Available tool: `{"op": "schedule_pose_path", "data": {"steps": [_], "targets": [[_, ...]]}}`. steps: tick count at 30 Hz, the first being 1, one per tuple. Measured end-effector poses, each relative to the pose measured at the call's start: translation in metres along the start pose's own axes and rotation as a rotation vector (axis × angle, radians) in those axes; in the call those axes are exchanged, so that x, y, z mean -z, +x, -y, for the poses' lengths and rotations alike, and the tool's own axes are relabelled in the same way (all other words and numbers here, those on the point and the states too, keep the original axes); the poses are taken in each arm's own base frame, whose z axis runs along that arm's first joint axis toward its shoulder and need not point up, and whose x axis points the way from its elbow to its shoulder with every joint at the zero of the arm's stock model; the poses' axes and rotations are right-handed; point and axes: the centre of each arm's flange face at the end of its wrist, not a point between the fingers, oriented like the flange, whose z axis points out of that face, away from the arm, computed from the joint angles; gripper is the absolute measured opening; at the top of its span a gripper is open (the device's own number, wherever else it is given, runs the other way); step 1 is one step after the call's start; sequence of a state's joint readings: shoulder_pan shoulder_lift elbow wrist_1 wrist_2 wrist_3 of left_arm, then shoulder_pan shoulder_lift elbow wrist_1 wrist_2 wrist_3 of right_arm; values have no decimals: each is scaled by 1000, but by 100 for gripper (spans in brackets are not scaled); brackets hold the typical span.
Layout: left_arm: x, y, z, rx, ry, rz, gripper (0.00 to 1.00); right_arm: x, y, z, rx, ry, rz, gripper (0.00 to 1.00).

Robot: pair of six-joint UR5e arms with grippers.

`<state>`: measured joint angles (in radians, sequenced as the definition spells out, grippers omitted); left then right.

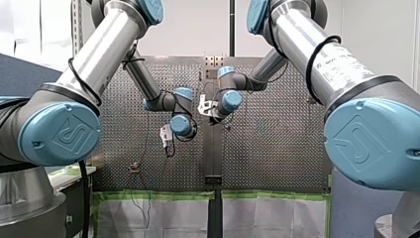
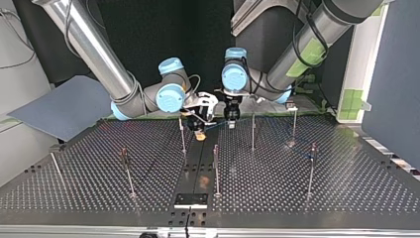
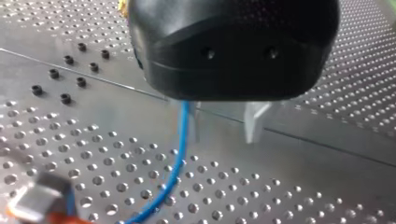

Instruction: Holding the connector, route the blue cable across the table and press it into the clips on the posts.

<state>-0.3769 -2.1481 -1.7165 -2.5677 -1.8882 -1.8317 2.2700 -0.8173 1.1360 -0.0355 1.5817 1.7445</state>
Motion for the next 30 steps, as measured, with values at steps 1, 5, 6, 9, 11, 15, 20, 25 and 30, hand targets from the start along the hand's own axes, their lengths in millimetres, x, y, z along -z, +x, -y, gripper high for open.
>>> {"op": "schedule_pose_path", "data": {"steps": [1, 5, 6, 9, 11, 15, 20, 25, 30], "targets": [[-1, -1, 1, 2, 0, 4, 0, 0, 0, 0, 0, 0, 0, 0], [-3, -5, 3, 12, 3, 14, 0, 0, 1, 0, 0, 1, -1, 0], [-4, -6, 4, 13, 4, 15, 0, 0, 1, 0, 0, 1, -1, 0], [-2, -11, 6, 19, 5, 14, 0, 0, 1, 0, 0, 1, -2, 0], [0, -16, 7, 23, 3, 15, 0, 2, 4, 0, -1, 2, -5, 0], [3, -25, 7, 29, -18, 21, 0, 7, 19, 1, -2, 3, -25, 0], [7, -32, 8, 30, -34, 26, 0, 20, 46, 3, -8, 8, -58, 0], [16, -52, 10, 29, -49, 31, 0, 37, 72, 5, -11, 8, -72, 0], [27, -74, 12, 19, -51, 30, 0, 52, 87, 4, -10, 4, -80, 0]]}}
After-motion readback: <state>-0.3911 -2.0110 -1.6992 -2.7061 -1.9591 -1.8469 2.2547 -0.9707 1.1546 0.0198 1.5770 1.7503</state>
